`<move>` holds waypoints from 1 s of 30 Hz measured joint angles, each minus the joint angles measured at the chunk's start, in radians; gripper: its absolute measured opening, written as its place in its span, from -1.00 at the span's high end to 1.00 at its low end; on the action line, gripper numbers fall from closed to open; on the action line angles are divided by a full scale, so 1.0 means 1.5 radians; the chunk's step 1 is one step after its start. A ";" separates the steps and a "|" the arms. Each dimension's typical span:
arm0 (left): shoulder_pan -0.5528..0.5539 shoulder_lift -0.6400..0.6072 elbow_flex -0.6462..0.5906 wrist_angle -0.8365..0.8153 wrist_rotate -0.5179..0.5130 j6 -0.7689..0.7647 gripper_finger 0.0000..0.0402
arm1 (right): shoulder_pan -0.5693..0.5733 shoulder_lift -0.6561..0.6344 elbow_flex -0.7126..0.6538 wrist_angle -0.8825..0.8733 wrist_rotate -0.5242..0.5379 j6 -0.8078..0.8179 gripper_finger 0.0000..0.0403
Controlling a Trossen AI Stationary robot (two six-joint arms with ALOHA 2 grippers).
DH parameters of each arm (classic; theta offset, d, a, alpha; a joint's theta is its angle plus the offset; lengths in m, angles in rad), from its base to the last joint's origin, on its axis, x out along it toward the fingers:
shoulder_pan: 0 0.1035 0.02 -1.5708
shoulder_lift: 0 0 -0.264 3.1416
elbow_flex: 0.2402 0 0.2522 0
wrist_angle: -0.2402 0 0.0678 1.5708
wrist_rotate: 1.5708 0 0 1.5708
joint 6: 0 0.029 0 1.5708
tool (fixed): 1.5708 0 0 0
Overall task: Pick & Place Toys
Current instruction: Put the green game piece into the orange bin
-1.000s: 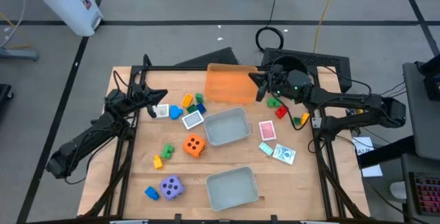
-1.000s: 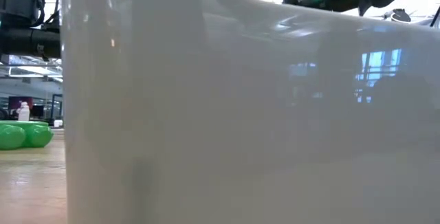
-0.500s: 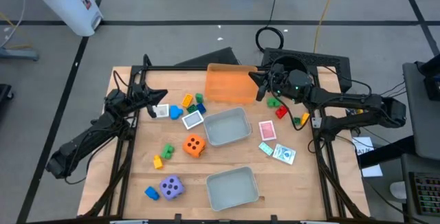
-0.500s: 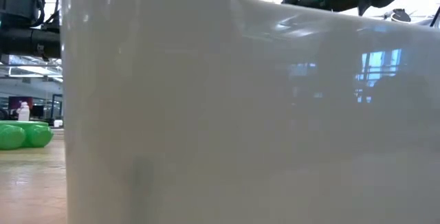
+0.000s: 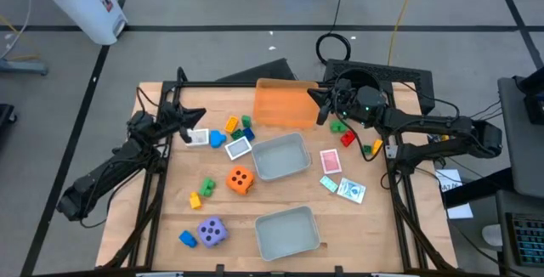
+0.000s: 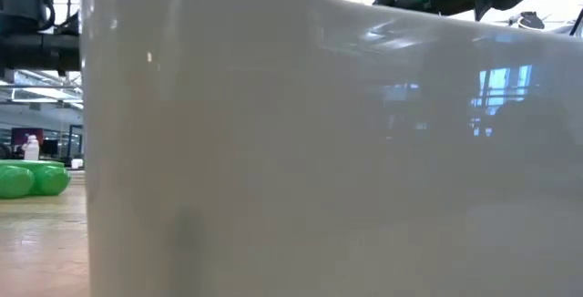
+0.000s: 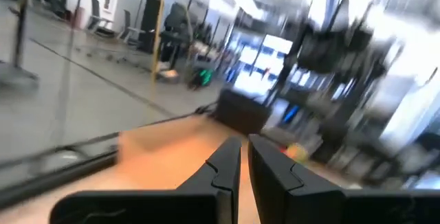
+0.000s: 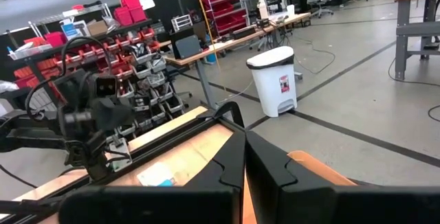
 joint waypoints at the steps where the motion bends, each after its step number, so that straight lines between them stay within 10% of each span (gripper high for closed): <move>1: 0.000 0.000 0.000 0.026 -0.001 -0.060 0.82 | 0.000 0.000 0.000 0.000 0.000 0.000 0.96; 9: 0.000 0.000 0.006 0.225 -0.074 -0.311 0.82 | -0.015 0.000 0.000 0.067 0.002 0.000 0.96; 22: 0.000 0.199 0.305 -0.165 0.121 -0.028 0.17 | -0.017 0.000 0.001 0.234 -0.008 0.072 0.93; 30: -0.006 0.421 0.411 -0.172 0.216 0.069 -0.20 | 0.018 0.000 0.067 0.083 -0.059 0.090 0.44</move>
